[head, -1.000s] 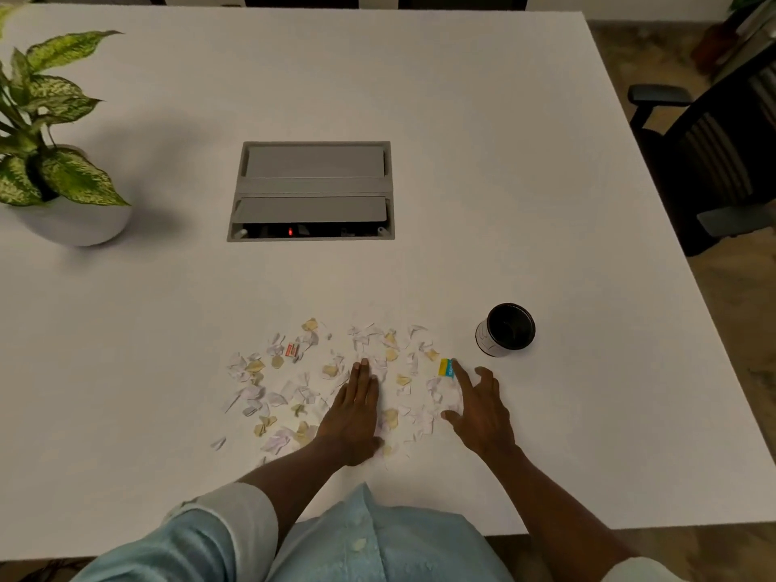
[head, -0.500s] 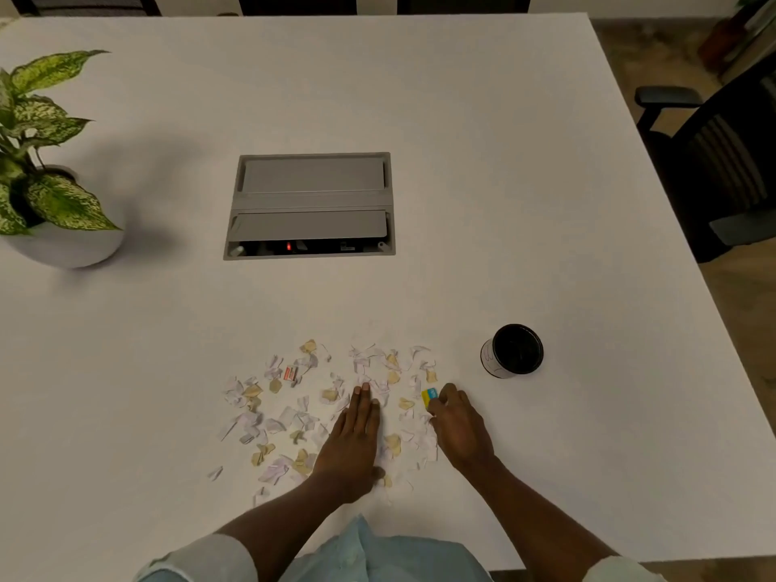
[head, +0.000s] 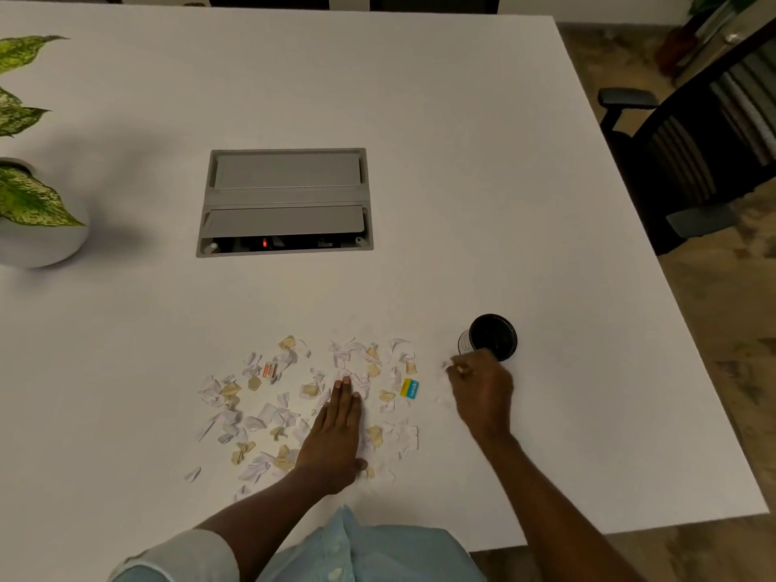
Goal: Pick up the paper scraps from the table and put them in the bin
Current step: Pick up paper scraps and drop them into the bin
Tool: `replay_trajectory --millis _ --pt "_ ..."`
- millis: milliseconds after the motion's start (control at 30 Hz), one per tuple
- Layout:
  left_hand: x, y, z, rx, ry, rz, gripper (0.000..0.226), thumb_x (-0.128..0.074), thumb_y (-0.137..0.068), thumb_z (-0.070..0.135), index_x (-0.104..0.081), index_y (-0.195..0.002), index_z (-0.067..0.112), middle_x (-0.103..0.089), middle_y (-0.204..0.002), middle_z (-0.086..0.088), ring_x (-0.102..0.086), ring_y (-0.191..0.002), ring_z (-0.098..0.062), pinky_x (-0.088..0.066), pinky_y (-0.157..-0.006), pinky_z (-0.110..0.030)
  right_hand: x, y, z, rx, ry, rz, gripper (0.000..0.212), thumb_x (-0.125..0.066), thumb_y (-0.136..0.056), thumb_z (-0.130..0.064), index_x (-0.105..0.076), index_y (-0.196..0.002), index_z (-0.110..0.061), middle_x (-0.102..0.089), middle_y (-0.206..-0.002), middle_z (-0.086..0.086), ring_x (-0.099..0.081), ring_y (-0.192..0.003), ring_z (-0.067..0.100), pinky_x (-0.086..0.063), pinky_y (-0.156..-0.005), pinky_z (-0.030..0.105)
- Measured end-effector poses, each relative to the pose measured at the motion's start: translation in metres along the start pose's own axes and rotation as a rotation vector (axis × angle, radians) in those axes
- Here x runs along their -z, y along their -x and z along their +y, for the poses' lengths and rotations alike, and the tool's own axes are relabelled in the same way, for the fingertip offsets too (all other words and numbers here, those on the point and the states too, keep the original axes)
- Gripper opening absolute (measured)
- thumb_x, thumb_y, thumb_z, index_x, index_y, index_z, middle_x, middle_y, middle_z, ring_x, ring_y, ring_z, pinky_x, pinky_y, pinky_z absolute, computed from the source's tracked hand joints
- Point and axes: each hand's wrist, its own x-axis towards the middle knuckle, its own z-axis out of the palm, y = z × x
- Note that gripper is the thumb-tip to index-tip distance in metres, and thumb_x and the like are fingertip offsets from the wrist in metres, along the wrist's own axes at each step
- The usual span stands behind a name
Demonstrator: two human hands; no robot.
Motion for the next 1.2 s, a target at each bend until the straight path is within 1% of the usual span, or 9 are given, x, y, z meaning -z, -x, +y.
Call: replay_trajectory --millis 67,133,333,533,667,833,933,1033,1200 --pt "0.000 0.000 0.001 0.001 0.000 -0.008 0.123 -0.069 -0.094 0.052 0.027 -0.158 0.009 0.047 -0.161 -0.012 0.038 -0.152 -0.032 0.006 -0.132 -0.044 0.021 -0.019 0.000 -0.040 -0.019 0.123 0.013 -0.086 -0.076 -0.008 -0.076 -0.084 -0.011 -0.073 -0.084 0.006 -0.067 -0.071 0.017 -0.043 -0.066 0.011" --pt "-0.001 0.000 0.002 0.004 -0.002 -0.010 0.123 -0.069 -0.094 0.052 0.027 -0.158 0.009 0.047 -0.161 -0.012 0.039 -0.152 -0.032 0.007 -0.131 -0.043 0.037 -0.037 0.006 -0.060 0.024 0.190 0.010 -0.085 -0.077 -0.011 -0.076 -0.082 -0.011 -0.073 -0.084 0.010 -0.069 -0.073 0.028 -0.053 -0.071 0.031" --pt "0.000 0.001 0.000 -0.001 0.006 -0.002 0.125 -0.069 -0.093 0.052 0.031 -0.155 0.010 0.047 -0.161 -0.012 0.038 -0.152 -0.031 0.005 -0.132 -0.043 0.048 -0.068 0.023 -0.089 0.151 0.087 0.010 -0.080 -0.079 -0.005 -0.078 -0.089 -0.006 -0.071 -0.089 0.013 -0.069 -0.079 0.034 -0.056 -0.076 0.043" --pt "0.002 0.002 0.000 -0.011 0.030 0.001 0.124 -0.070 -0.093 0.050 0.029 -0.157 0.011 0.048 -0.161 -0.010 0.038 -0.152 -0.030 0.006 -0.131 -0.041 0.037 -0.071 0.037 -0.050 0.253 -0.034 0.015 -0.070 -0.084 -0.004 -0.077 -0.097 -0.006 -0.069 -0.095 0.014 -0.068 -0.086 0.035 -0.049 -0.075 0.035" --pt "0.002 0.002 0.000 -0.015 0.036 0.004 0.124 -0.072 -0.092 0.050 0.023 -0.161 0.010 0.046 -0.162 -0.009 0.037 -0.153 -0.029 0.005 -0.131 -0.041 0.039 -0.065 0.038 -0.010 0.170 0.037 0.021 -0.071 -0.087 -0.008 -0.074 -0.108 -0.008 -0.070 -0.111 0.012 -0.069 -0.097 0.032 -0.054 -0.084 0.038" --pt "0.000 0.002 0.000 -0.016 0.023 0.008 0.124 -0.071 -0.092 0.051 0.022 -0.162 0.009 0.046 -0.162 -0.011 0.037 -0.153 -0.031 0.003 -0.132 -0.043 0.034 -0.042 0.032 0.192 0.089 0.198 0.015 -0.071 -0.086 -0.002 -0.071 -0.096 -0.013 -0.068 -0.097 0.003 -0.068 -0.080 0.023 -0.057 -0.068 0.035" --pt "-0.002 0.002 -0.002 -0.009 0.035 0.018 0.124 -0.072 -0.092 0.051 0.023 -0.162 0.010 0.047 -0.162 -0.009 0.038 -0.153 -0.029 0.003 -0.132 -0.043 0.009 -0.010 0.020 0.289 0.027 0.078 0.014 -0.071 -0.087 -0.003 -0.071 -0.092 -0.016 -0.066 -0.092 -0.001 -0.065 -0.077 0.015 -0.058 -0.070 0.027" --pt "-0.003 0.001 -0.002 -0.018 0.043 0.019 0.125 -0.073 -0.091 0.050 0.022 -0.162 0.011 0.046 -0.162 -0.009 0.038 -0.153 -0.029 0.005 -0.132 -0.041 -0.024 0.026 0.018 0.244 0.103 -0.212 0.017 -0.074 -0.089 -0.023 -0.070 -0.106 -0.019 -0.063 -0.101 -0.005 -0.065 -0.083 0.010 -0.060 -0.067 0.032" --pt "0.000 0.002 -0.006 -0.024 0.076 0.022 0.124 -0.076 -0.090 0.044 0.021 -0.163 0.016 0.044 -0.164 -0.005 0.037 -0.154 -0.025 0.004 -0.131 -0.039 -0.058 0.046 0.031 -0.125 0.369 -0.396 0.087 -0.068 -0.076 -0.076 -0.042 -0.140 -0.024 -0.046 -0.131 0.006 -0.051 -0.121 0.023 -0.057 -0.074 0.037"
